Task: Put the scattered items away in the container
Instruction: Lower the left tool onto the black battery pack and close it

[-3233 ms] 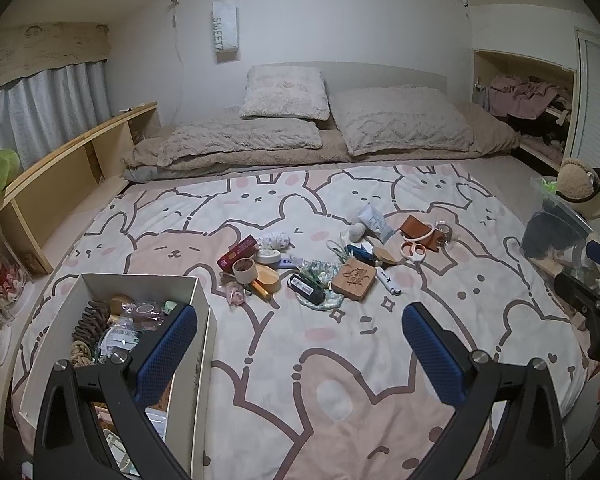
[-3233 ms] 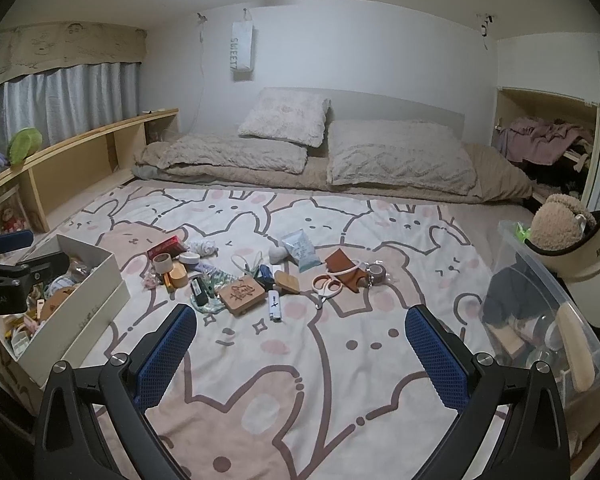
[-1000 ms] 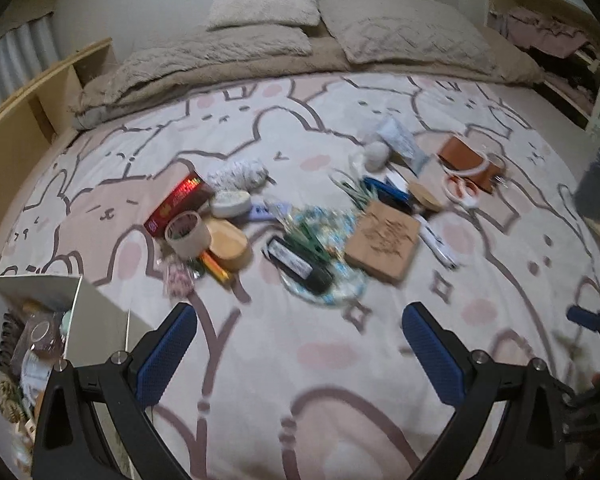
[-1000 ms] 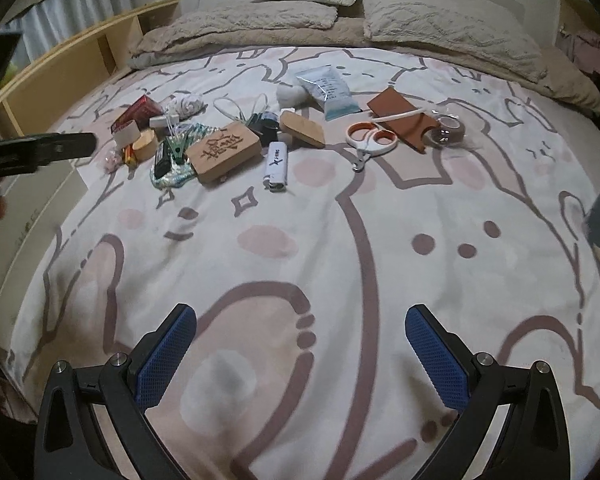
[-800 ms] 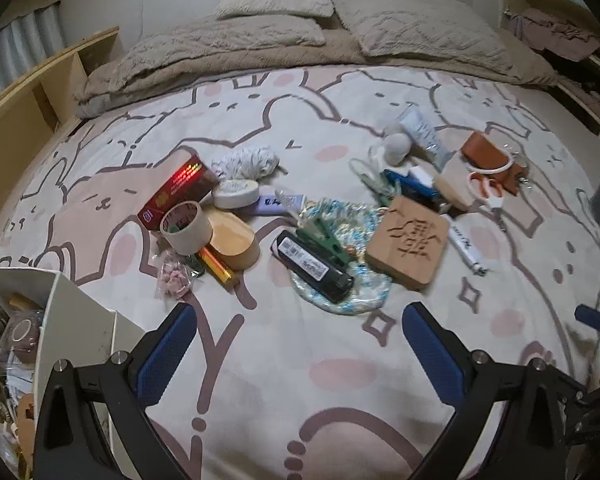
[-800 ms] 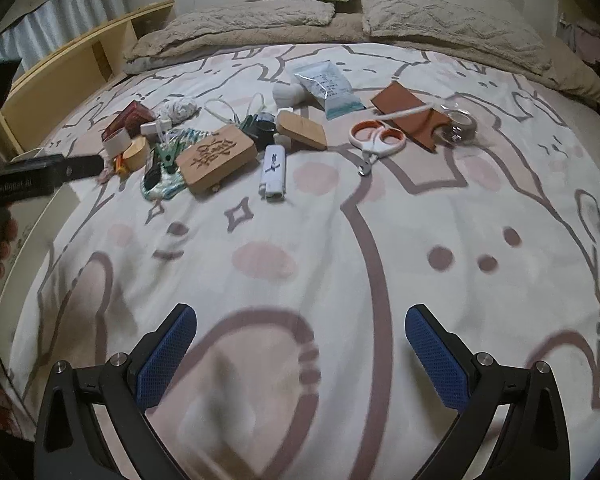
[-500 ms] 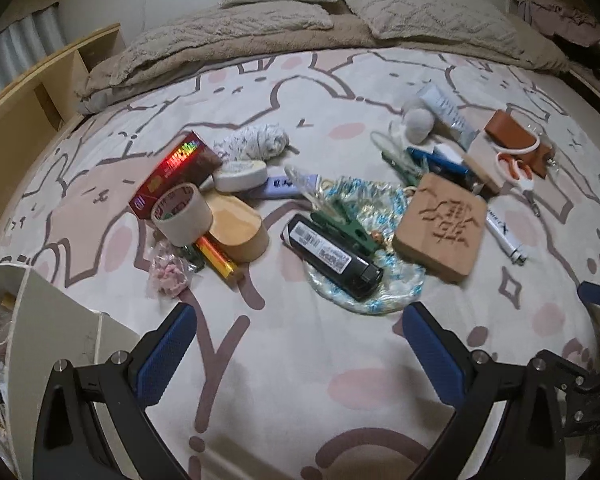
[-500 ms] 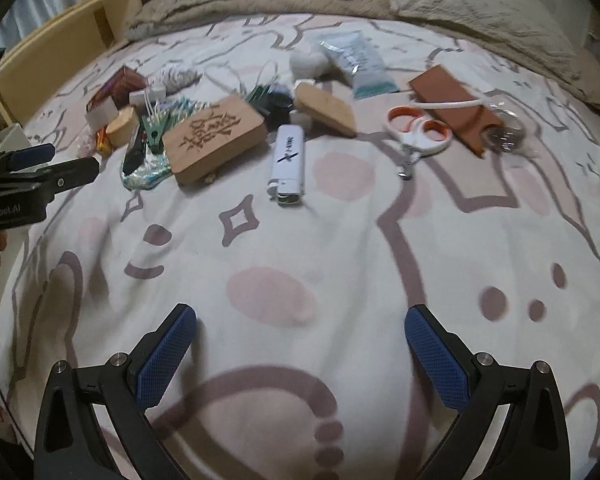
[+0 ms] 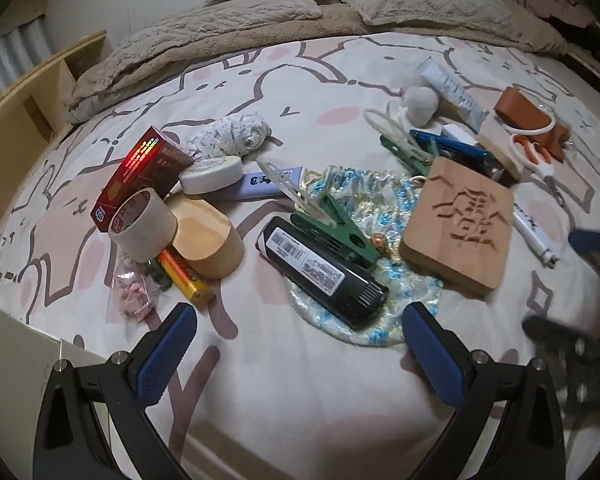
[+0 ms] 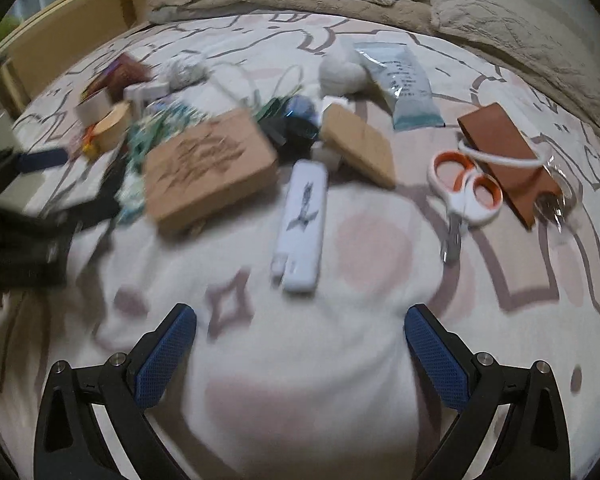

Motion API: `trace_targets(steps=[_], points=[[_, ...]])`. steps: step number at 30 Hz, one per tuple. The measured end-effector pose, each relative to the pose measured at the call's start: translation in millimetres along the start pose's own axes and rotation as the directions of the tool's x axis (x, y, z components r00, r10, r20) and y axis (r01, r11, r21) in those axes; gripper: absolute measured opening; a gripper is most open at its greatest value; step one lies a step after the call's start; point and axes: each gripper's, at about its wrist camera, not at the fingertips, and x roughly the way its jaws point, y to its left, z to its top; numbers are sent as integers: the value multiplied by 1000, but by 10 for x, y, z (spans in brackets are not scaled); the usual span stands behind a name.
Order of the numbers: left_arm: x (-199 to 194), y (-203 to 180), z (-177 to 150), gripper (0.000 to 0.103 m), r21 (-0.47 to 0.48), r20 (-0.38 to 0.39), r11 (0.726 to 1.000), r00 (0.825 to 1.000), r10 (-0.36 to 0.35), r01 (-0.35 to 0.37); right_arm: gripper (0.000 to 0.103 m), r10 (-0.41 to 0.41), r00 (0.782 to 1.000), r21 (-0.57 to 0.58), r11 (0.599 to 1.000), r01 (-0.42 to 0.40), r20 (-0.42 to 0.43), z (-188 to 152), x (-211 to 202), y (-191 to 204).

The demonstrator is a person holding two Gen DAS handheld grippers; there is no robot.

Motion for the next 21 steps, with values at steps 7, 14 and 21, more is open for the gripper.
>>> trace_targets(steps=[7,14,21], points=[[72,127,40,103,-67,-6,998,1000,1,-2,103,-29,998,4,1000,28,49,138,154,-10],[154,417,-95,103,-223,-55,975,998,12,-24,103,-47,993,13,999,46,106,56,104,-8],[136,711,-252,103,-311,-83,948,996,35,-59,103,-52,991,50,998,46,121,49,98,-41]])
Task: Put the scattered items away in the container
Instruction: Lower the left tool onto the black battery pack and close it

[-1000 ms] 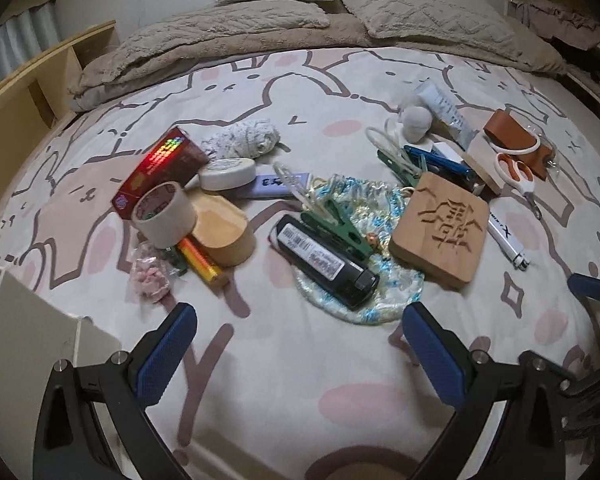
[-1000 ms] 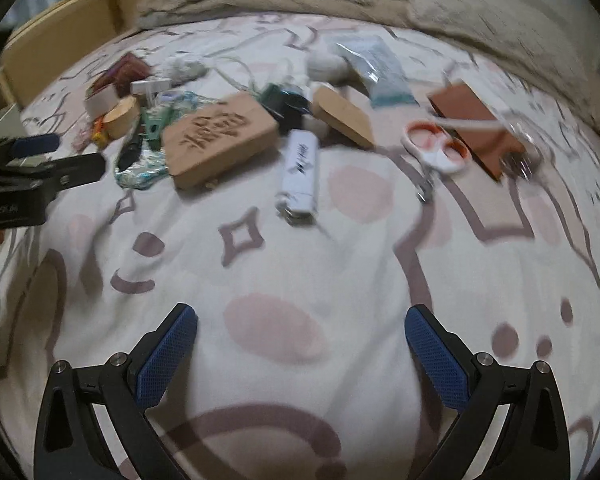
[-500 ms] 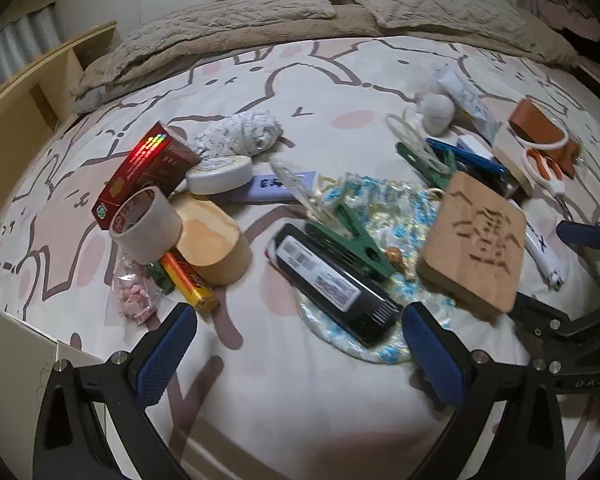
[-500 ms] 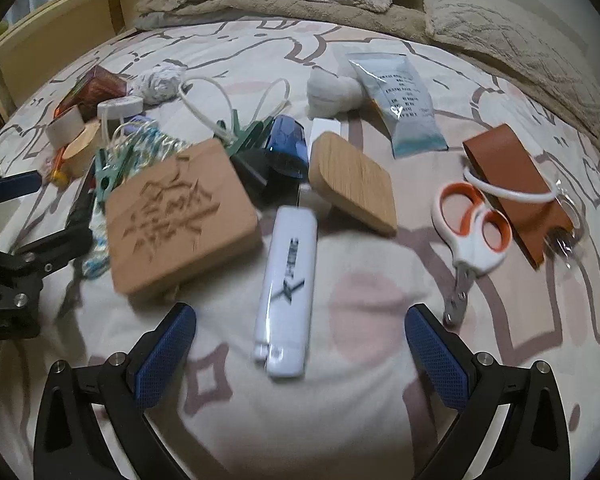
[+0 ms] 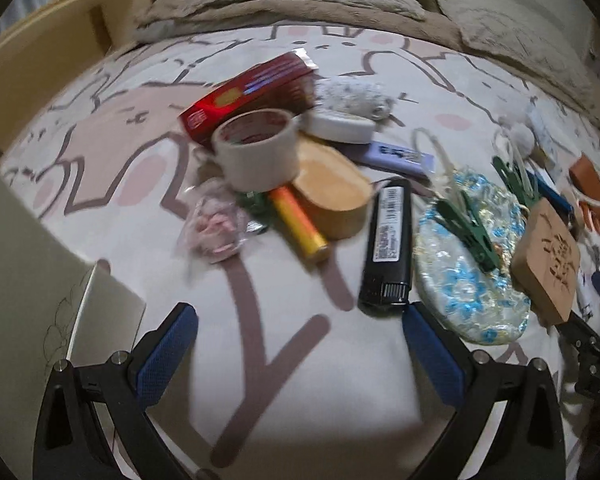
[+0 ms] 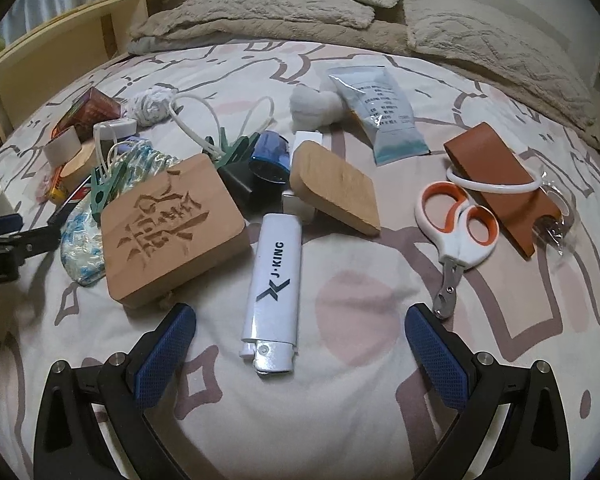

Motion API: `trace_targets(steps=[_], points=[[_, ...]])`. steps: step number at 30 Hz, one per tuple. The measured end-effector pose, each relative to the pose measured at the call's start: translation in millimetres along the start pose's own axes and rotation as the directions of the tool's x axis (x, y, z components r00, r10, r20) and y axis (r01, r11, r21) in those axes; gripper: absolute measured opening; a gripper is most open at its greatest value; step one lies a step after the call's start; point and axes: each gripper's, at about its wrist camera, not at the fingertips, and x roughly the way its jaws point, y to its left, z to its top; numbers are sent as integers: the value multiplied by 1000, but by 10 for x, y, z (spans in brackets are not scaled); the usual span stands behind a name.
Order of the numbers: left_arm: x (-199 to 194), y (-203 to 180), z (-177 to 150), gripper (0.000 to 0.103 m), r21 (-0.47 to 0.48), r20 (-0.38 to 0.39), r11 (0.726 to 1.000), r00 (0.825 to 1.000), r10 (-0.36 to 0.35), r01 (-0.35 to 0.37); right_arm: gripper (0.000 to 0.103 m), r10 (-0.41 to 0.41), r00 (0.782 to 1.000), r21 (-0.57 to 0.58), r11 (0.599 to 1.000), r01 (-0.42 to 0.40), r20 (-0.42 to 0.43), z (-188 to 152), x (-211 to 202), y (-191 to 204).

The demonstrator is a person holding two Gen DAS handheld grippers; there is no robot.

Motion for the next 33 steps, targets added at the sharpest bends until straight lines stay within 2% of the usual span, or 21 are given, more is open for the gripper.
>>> trace_targets(steps=[4,8,11,14,15,16,18,20,23,29,31,33], points=[[-36,-21,-32,103,33,14,999,1000,19,-19,103,-27,1000,33,999,27,9,-5,-13,-48],[-72,-8,-56,103,63,35,998,999,27,-29,103,-86,996,125,989,83,16,-30,-42,-214],[-110,29,-47,103,71,46,996,997,-60,57,103,-147,989,233,962,140,16,-65,-67,-407],[-110,16,-6,101,69,43,986,987,-153,150,103,-205,979,334,923,190,10,-118,-108,-588],[-101,-6,8,97,75,39,984,986,-165,161,103,-222,975,363,909,204,7,-136,-123,-640],[-88,-35,21,90,85,32,981,984,-177,174,103,-225,974,373,904,206,6,-139,-129,-661],[-57,-102,50,83,108,15,974,979,-201,198,103,-233,973,369,904,216,1,-117,-116,-648],[-45,-154,70,81,129,16,971,979,-204,200,103,-245,969,355,905,233,-10,-101,-95,-614],[-15,-201,96,74,143,9,965,974,-226,222,103,-246,969,354,906,234,-10,-101,-87,-628],[5,-119,139,44,97,12,965,969,-245,243,103,-249,968,353,906,235,-7,-131,-96,-635],[-13,-125,117,28,109,9,962,967,-254,251,103,-249,969,353,906,235,-7,-127,-93,-636],[-37,-137,85,27,126,7,960,968,-252,249,103,-245,969,356,906,231,-6,-129,-93,-646]])
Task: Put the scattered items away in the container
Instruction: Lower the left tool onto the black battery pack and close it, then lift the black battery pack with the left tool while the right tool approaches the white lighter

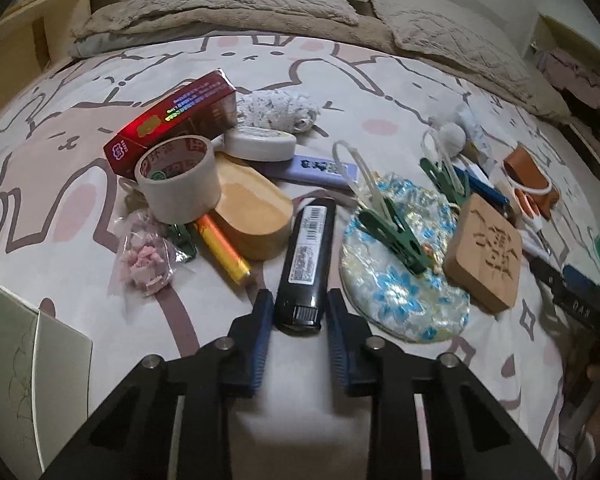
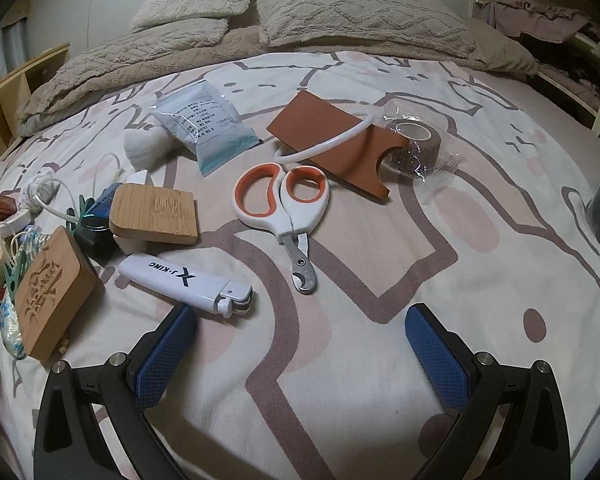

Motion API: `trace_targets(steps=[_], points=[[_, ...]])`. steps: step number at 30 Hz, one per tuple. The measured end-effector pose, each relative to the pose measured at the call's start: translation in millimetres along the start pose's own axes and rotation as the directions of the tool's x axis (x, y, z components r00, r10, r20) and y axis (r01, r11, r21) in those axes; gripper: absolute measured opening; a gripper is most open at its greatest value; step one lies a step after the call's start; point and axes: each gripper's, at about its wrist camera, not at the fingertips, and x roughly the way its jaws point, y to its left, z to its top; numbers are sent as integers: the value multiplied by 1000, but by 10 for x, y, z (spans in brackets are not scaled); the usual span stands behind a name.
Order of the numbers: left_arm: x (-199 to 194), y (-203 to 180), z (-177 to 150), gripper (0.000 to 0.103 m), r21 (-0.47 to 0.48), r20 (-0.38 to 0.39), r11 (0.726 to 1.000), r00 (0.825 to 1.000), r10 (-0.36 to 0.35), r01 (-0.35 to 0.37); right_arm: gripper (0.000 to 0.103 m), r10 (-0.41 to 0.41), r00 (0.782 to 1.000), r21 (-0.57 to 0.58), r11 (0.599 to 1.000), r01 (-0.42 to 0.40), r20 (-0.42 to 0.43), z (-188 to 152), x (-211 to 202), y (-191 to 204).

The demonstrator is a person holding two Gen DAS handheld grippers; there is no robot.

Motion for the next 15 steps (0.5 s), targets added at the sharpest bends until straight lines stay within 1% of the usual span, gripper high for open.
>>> trace_targets(steps=[6,15], points=[[-109,-70,-160,25,21,-7,999,999,-45,45,103,14,1000,8,1000,-14,2,-7,-16,-15],[-349,-255,-548,25,83,-26,988,992,-125,126,103,-18,1000,-35,999,18,4,-13,-15,55]])
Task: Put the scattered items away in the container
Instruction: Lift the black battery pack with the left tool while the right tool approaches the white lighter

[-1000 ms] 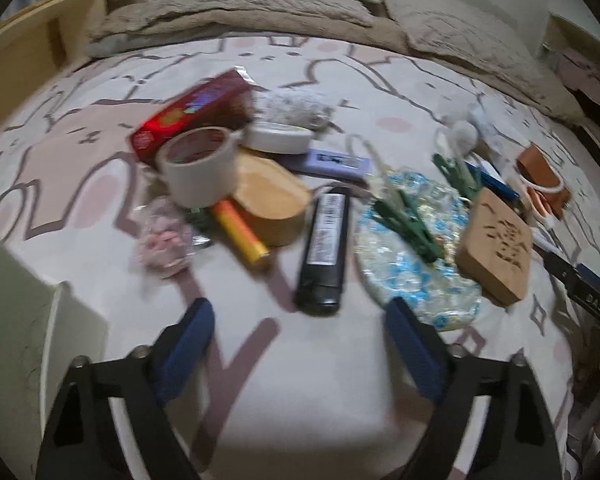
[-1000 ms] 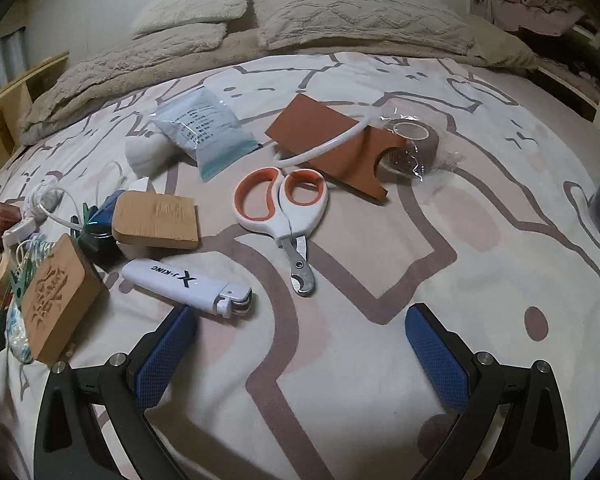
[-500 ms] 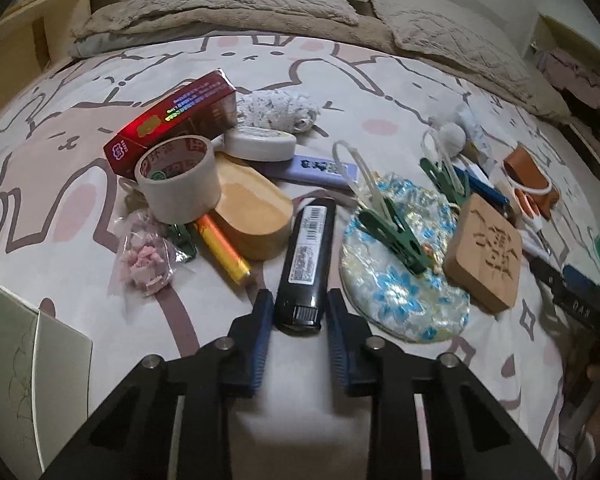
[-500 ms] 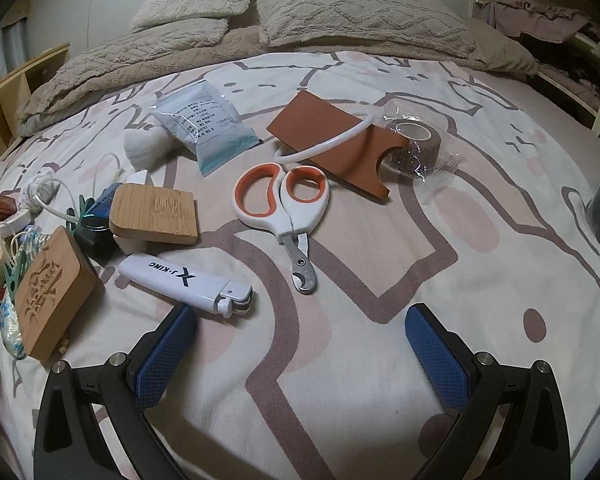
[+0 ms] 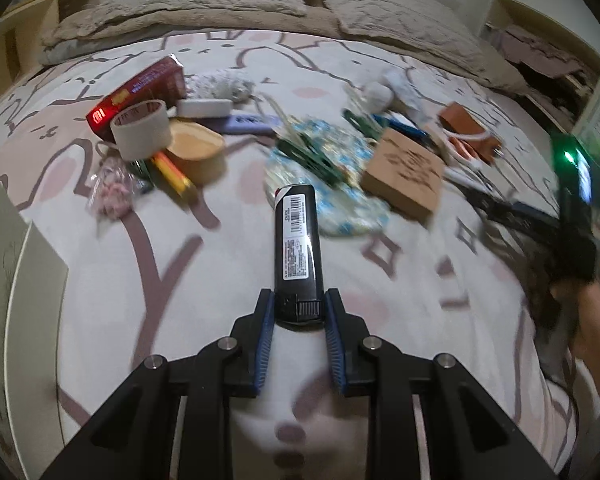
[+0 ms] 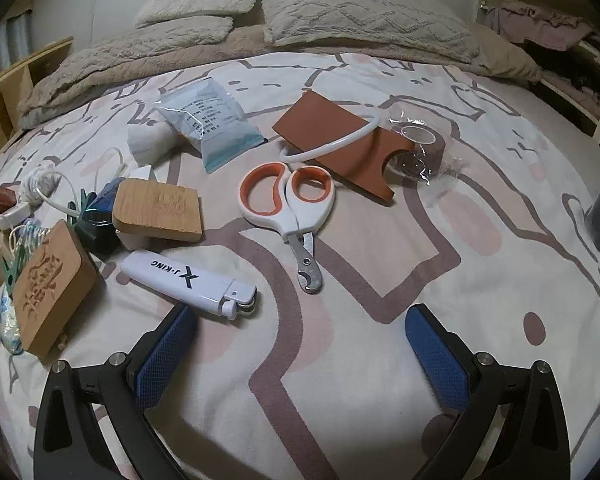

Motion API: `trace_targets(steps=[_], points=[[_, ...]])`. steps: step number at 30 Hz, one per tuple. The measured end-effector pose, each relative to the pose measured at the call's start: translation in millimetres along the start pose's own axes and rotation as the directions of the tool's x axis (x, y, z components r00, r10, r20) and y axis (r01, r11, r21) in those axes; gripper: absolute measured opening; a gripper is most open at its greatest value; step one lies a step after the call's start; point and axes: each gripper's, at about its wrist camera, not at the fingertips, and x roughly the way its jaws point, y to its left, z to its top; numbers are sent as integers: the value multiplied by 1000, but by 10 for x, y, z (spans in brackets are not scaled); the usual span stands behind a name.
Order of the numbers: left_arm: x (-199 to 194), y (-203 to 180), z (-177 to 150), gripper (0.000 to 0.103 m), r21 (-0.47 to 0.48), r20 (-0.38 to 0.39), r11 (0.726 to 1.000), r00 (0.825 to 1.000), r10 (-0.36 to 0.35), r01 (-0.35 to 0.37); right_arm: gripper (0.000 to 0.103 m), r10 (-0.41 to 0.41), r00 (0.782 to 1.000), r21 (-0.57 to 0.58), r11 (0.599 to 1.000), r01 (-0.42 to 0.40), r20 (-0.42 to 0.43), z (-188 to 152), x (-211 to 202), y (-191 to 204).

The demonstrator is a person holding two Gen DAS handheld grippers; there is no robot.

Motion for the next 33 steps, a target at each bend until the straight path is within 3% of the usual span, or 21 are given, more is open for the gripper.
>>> trace_targets(steps=[5,11,18,22,33], points=[[-76,-72,-166,25,33,-5,999,1000,-27,27,103,-8,1000,-66,998,8,14,-1,-22,124],[-96,-57,-208,25,32,-2,999,999,-43,43,74,27,998,-196,981,-16,52,-14,-86,338],[-135,-34,-257,25,33,-2,998,998,-55,55,41,112,992,-241,966,-96,55,-43,-129,400],[-142,-26,-275,25,36,-2,998,998,-56,56,29,163,985,-299,944,-138,60,-108,-217,507],[-158,-25,-303,25,27,-2,998,998,-62,62,21,260,964,-392,893,-222,47,-334,-436,676]])
